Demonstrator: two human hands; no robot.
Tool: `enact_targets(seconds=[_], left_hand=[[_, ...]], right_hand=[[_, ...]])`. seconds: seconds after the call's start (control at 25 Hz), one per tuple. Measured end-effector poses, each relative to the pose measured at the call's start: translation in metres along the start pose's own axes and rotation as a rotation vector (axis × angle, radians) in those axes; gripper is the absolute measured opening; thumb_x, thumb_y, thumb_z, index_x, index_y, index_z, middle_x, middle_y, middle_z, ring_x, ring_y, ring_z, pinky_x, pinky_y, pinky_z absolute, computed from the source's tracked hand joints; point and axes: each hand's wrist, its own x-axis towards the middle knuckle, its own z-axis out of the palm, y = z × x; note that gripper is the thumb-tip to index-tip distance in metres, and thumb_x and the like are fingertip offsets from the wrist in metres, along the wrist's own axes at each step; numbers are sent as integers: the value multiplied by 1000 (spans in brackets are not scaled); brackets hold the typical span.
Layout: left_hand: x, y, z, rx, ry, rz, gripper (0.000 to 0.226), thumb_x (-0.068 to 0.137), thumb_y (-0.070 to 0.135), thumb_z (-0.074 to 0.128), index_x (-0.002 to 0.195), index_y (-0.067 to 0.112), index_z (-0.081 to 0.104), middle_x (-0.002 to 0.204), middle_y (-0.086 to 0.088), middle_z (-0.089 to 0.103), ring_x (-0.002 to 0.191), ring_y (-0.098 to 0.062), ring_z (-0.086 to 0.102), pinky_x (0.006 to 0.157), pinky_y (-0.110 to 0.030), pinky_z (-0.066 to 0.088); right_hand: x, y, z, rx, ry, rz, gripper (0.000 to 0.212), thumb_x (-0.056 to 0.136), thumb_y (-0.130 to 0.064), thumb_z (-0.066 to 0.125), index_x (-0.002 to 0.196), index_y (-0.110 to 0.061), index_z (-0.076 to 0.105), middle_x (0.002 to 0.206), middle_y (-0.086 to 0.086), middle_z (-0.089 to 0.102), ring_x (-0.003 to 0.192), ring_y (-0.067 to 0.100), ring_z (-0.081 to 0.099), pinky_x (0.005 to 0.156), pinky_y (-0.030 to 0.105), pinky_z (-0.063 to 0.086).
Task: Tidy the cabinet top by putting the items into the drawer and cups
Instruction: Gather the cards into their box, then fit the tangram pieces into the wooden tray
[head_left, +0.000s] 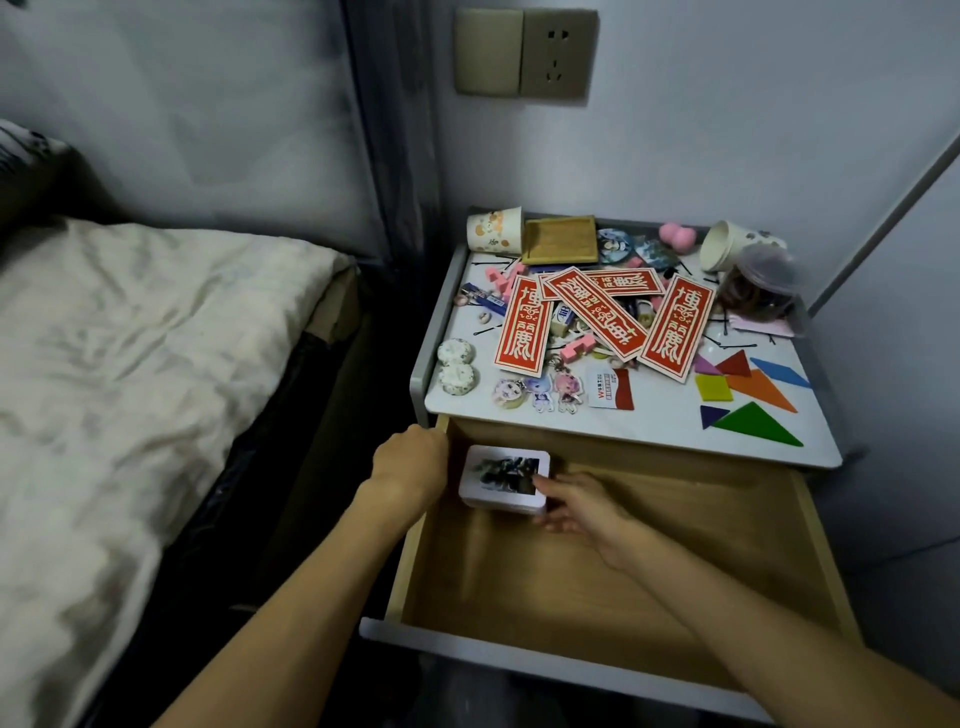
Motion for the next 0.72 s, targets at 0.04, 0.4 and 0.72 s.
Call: enact_targets(seconds=[0.04,0.4,0.72], left_hand=[[1,-1,1,25,7,16,14,93,8,51,102,9,61,100,-10,65,88,-27,66,62,-32,49],[6,-1,0,56,-45,31,20,91,2,53,110,3,58,104,-15,65,93,-30,67,70,-33,54],[-5,3,-5,149,-21,42,24,90,-2,53,114,3,57,112,-16,63,100,-29,64,65,-30,45]], right_hand=[[7,-1,4,-38,10,-6,47,93,-24,63,129,2,47,96,20,64,69,22,62,62,26,49],[29,-6,20,-246,23,-79,32,96,-14,59,119,7,50,71,6,54,56,14,49,45,15,42],[32,2,28,-286,171,-148,26,90,-10,66,74,-15,46,73,5,57,49,11,52,44,17,44]])
